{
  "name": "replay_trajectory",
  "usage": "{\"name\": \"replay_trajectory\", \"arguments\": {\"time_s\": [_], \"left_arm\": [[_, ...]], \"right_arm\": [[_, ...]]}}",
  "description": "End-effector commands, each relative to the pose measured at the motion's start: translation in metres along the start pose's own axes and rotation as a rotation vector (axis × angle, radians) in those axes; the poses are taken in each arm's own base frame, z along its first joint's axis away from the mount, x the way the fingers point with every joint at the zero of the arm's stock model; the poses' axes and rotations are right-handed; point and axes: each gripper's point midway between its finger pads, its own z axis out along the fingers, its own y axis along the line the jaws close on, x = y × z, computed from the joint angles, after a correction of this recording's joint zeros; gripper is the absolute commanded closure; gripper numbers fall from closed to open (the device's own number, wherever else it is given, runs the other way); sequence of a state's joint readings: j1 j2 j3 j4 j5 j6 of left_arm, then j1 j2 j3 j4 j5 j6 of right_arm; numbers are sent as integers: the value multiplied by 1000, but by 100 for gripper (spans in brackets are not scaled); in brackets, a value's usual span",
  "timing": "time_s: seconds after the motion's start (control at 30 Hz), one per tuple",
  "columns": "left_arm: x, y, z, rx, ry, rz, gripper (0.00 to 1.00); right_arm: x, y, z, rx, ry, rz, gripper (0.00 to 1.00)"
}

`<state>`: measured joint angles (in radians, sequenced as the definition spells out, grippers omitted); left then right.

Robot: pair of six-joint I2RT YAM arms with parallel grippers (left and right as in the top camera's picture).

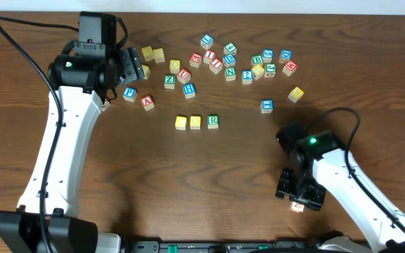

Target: Spell out CORL

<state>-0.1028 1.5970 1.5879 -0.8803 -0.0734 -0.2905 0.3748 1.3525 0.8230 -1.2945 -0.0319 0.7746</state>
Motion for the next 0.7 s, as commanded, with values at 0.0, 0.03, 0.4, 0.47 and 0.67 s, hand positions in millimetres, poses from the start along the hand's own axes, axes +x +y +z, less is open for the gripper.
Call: {"name": "replay_trajectory", "arguments": {"time_s": [0.0,0.03,0.4,0.47,0.67], "left_arm": [[1,1,-2,1,0,0,16],[1,1,-2,1,-1,0,16],[1,1,-2,1,-1,0,16],[1,1,-2,1,0,0,16],[1,1,-2,1,-1,0,16]], "right_arm": [[0,-3,19,-9,4,82,44],[-2,-2,24,-15,-1,96,44],[-8,0,48,-45,-32,123,54],[-8,0,48,-46,-32,123,55],[-30,18,45,-129,-111,131,57]]}}
